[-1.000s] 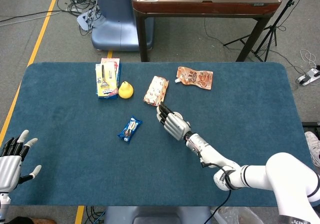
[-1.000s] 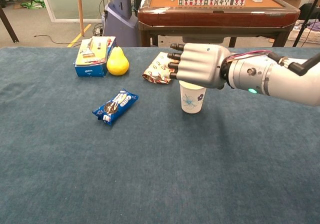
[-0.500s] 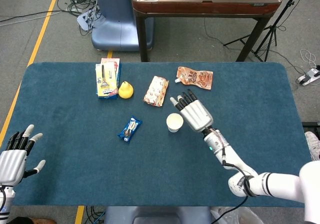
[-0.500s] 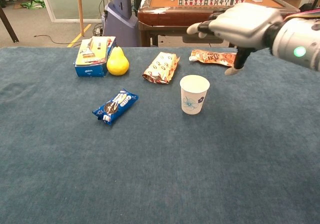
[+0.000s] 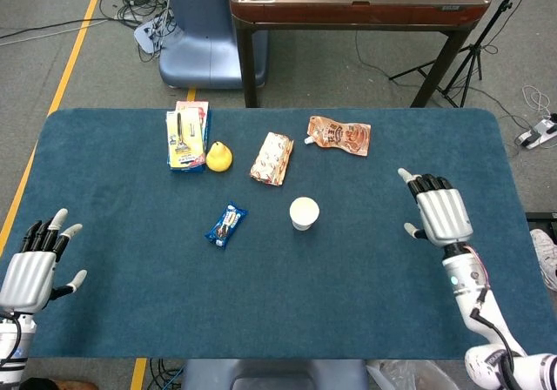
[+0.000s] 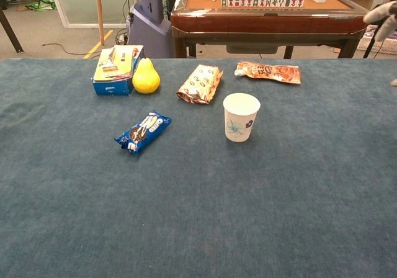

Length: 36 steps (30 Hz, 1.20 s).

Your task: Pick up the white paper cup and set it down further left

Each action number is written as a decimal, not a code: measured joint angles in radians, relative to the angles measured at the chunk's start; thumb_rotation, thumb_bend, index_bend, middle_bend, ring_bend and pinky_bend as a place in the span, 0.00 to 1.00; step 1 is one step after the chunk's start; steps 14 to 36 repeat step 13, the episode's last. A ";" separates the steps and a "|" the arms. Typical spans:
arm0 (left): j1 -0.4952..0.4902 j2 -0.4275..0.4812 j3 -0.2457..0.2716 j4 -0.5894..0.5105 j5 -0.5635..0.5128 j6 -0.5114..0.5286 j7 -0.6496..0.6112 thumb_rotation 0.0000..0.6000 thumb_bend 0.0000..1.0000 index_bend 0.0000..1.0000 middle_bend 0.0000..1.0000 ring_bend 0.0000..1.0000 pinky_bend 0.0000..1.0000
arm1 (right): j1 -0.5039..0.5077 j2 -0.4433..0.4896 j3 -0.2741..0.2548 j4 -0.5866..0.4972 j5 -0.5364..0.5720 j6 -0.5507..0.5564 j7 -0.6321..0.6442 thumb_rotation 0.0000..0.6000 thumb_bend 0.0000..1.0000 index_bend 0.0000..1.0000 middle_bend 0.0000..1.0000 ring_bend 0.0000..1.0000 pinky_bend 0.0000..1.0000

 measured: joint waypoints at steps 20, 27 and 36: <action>0.019 -0.002 0.012 -0.055 0.005 0.043 0.066 1.00 0.21 0.19 0.00 0.01 0.00 | -0.224 0.040 -0.104 0.007 -0.220 0.176 0.102 1.00 0.15 0.19 0.28 0.19 0.27; 0.019 -0.002 0.012 -0.055 0.005 0.043 0.066 1.00 0.21 0.19 0.00 0.01 0.00 | -0.224 0.040 -0.104 0.007 -0.220 0.176 0.102 1.00 0.15 0.19 0.28 0.19 0.27; 0.019 -0.002 0.012 -0.055 0.005 0.043 0.066 1.00 0.21 0.19 0.00 0.01 0.00 | -0.224 0.040 -0.104 0.007 -0.220 0.176 0.102 1.00 0.15 0.19 0.28 0.19 0.27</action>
